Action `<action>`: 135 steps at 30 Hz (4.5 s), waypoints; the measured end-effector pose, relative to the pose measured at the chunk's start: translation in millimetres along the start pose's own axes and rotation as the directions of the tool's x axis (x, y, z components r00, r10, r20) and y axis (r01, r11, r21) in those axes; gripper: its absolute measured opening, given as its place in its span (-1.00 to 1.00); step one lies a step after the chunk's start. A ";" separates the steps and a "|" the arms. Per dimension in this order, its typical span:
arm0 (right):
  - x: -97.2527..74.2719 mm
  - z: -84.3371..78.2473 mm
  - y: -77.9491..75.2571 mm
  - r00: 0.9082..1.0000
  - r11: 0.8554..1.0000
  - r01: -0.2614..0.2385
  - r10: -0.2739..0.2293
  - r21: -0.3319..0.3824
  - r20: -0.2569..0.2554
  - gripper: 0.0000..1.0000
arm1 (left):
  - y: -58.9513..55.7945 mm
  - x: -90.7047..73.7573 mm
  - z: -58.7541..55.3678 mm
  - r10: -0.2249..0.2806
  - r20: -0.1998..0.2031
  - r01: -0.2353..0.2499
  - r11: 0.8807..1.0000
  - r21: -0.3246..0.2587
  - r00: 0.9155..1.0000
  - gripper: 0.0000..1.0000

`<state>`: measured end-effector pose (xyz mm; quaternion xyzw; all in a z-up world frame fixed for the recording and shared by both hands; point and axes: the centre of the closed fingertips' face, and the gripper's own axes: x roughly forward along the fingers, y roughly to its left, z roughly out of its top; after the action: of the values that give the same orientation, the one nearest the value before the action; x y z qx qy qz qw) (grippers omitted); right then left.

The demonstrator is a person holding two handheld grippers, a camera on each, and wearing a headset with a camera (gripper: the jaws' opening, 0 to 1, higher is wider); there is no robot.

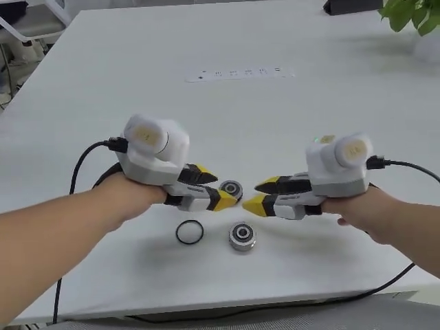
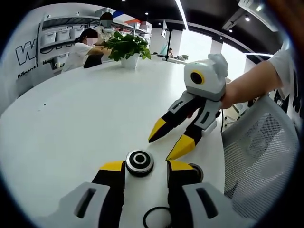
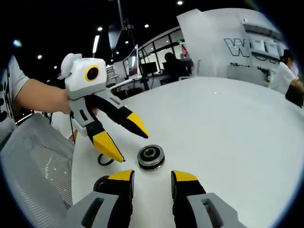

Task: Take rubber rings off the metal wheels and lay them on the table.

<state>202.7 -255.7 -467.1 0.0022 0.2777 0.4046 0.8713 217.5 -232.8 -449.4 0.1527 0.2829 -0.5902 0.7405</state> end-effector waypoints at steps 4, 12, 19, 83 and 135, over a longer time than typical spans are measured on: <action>-0.4 -1.2 0.5 1.000 1.000 0.001 -0.001 0.002 -0.002 -0.43 | 3.2 5.3 -0.9 -0.001 -0.008 0.001 1.000 0.003 1.000 -0.46; 0.3 -3.2 2.7 1.000 1.000 -0.002 0.002 0.001 -0.005 -0.43 | 1.2 13.1 -3.1 -0.007 -0.027 0.008 1.000 0.030 1.000 -0.58; 1.1 -5.9 2.4 1.000 1.000 -0.001 0.001 0.004 -0.007 -0.43 | 3.5 15.9 -2.4 0.028 -0.030 -0.025 0.995 0.100 0.999 -0.77; 15.3 -2.7 -8.7 0.998 0.998 0.060 -0.061 -0.026 -0.036 -1.00 | 7.0 15.0 -2.3 0.111 0.010 -0.111 0.991 0.073 0.994 -0.86; 12.0 23.0 11.8 0.995 0.962 -0.049 0.024 0.269 0.095 -1.00 | 6.3 14.4 -4.1 0.130 0.019 -0.131 0.988 0.080 0.991 -0.87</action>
<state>211.8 -234.3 -450.7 0.1448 0.2904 0.3782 0.8670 224.7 -240.3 -461.9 0.1969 0.2429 -0.5525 0.7726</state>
